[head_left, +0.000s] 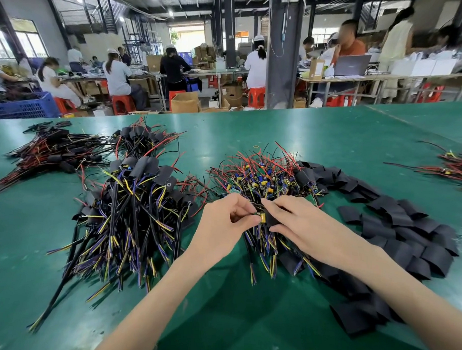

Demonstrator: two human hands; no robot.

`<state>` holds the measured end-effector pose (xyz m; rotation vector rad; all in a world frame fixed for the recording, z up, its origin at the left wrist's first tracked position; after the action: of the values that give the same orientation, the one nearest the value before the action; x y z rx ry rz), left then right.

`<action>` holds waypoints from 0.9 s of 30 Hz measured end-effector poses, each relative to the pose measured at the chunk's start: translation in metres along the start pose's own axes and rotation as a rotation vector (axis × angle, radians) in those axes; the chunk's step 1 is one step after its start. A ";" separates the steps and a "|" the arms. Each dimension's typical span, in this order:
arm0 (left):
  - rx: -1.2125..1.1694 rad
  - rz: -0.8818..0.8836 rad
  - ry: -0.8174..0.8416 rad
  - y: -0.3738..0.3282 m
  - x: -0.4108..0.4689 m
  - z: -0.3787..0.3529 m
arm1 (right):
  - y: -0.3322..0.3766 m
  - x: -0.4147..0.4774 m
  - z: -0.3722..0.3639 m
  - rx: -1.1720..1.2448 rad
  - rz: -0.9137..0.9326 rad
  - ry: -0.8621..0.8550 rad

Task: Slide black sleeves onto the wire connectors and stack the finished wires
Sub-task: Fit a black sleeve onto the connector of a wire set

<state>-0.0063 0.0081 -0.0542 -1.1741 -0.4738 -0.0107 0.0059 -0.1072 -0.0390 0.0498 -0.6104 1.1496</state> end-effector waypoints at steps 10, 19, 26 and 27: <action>0.035 -0.005 0.004 -0.002 -0.004 -0.008 | 0.004 0.000 -0.006 -0.039 0.005 0.028; -0.062 0.060 -0.039 0.006 0.000 -0.002 | -0.001 0.001 -0.007 0.200 -0.089 -0.013; 0.004 0.106 -0.006 0.011 0.003 0.002 | -0.019 0.000 -0.009 0.311 -0.205 0.017; 0.002 0.108 -0.002 0.012 0.002 0.002 | -0.020 -0.001 -0.010 0.308 -0.213 0.019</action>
<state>-0.0022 0.0151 -0.0632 -1.1961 -0.4120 0.0844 0.0270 -0.1128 -0.0424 0.3587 -0.3956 1.0268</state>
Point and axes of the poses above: each hand's wrist, its own x-axis towards the middle knuckle, its own z-axis out of the back of the hand, y = z × x, the point moved 10 cm from there along x, towards the middle knuckle, and after that the axes turned 9 degrees about -x, right-handed, at the moved point
